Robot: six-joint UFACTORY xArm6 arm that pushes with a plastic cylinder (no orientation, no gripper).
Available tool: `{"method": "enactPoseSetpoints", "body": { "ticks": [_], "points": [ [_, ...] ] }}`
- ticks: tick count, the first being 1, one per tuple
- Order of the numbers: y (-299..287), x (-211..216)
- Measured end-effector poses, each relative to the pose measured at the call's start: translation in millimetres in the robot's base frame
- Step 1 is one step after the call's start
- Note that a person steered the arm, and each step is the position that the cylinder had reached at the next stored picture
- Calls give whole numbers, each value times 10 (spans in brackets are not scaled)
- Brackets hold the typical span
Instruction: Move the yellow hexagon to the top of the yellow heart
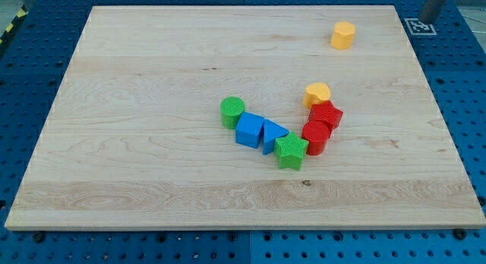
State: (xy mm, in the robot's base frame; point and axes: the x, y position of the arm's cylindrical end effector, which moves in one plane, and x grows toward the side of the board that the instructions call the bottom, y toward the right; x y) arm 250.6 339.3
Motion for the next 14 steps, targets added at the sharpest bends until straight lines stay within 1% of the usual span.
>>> {"method": "enactPoseSetpoints", "body": {
  "ticks": [1, 4, 5, 6, 7, 8, 9, 11, 14],
  "points": [
    [-306, 215],
    [-1264, 234],
    [-1618, 179],
    [-1785, 20],
    [-2079, -103],
    [-2079, -93],
    [-1887, 230],
    [-1838, 423],
    [-1760, 855]
  ]
}}
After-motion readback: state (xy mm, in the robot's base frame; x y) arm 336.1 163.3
